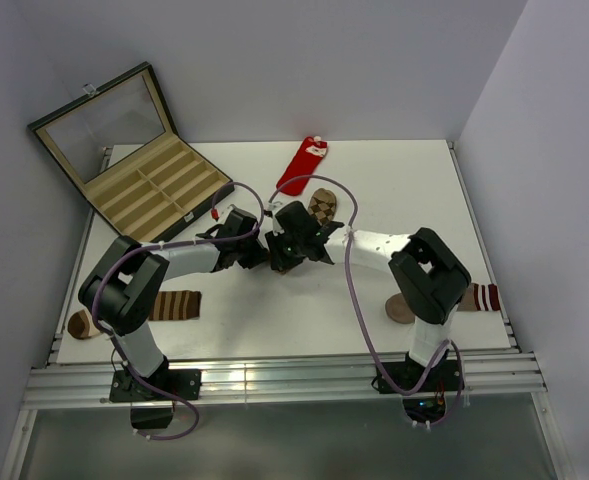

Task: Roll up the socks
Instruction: Roll the sock at the center of the board.

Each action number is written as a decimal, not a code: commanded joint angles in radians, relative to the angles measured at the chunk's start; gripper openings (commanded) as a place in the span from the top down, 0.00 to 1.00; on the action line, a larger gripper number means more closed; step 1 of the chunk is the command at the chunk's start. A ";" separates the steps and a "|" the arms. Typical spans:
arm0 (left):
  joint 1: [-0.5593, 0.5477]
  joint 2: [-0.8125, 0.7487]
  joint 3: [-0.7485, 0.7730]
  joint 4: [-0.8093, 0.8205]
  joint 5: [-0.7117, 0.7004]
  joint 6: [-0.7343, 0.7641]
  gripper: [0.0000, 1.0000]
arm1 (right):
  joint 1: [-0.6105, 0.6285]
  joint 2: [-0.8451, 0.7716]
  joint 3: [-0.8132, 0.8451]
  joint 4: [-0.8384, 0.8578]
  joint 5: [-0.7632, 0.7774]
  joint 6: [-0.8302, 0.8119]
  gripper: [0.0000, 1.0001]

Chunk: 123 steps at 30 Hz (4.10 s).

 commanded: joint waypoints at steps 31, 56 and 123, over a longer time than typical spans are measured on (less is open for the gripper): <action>-0.003 0.016 -0.024 -0.138 -0.058 0.017 0.72 | 0.057 0.127 0.078 -0.137 0.233 -0.096 0.63; 0.040 -0.339 -0.222 -0.141 -0.168 -0.126 0.63 | 0.106 0.280 0.148 -0.291 0.387 -0.115 0.66; 0.023 -0.133 -0.122 -0.121 -0.069 -0.076 0.55 | -0.170 0.384 0.185 -0.085 -0.593 0.175 1.00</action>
